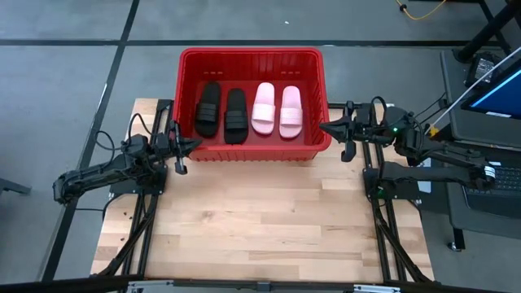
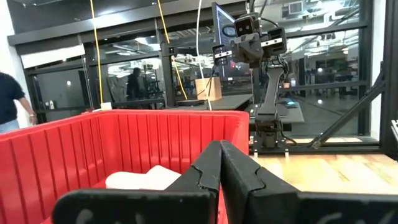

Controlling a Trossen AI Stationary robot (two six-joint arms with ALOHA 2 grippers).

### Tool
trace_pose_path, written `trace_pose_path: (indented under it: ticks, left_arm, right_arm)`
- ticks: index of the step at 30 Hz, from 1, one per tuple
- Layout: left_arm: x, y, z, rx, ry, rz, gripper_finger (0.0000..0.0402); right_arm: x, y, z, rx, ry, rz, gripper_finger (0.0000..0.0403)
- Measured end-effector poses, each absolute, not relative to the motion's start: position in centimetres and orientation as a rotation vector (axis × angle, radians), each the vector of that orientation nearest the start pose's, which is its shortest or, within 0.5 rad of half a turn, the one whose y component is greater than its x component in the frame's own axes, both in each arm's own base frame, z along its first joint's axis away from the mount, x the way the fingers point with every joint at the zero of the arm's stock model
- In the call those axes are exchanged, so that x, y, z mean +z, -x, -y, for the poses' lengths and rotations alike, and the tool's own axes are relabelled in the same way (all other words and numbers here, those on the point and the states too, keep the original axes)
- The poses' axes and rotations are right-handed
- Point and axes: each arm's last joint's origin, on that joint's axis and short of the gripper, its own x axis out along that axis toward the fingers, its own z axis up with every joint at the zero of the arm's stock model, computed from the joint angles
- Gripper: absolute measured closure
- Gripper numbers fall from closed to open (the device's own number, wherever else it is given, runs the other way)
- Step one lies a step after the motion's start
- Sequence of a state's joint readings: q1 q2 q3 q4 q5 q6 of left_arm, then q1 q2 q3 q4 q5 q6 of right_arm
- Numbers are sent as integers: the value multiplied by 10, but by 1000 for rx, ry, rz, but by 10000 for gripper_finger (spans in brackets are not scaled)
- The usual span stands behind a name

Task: Pick and place slides into bin
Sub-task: Return to Home Position

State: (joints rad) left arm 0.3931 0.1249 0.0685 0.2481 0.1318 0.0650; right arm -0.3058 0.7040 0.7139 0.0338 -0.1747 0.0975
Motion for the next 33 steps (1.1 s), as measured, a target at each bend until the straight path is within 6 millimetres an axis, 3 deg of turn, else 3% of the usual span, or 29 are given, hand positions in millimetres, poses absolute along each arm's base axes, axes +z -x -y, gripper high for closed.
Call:
trace_pose_path:
  ticks: [17,33]
  left_arm:
    - [200,-95,-33,177,-21,195,397]
    - [207,-97,-21,94,34,271,400]
  right_arm:
    - [341,-153,43,-125,-89,49,397]
    - [345,-125,34,-126,-72,57,397]
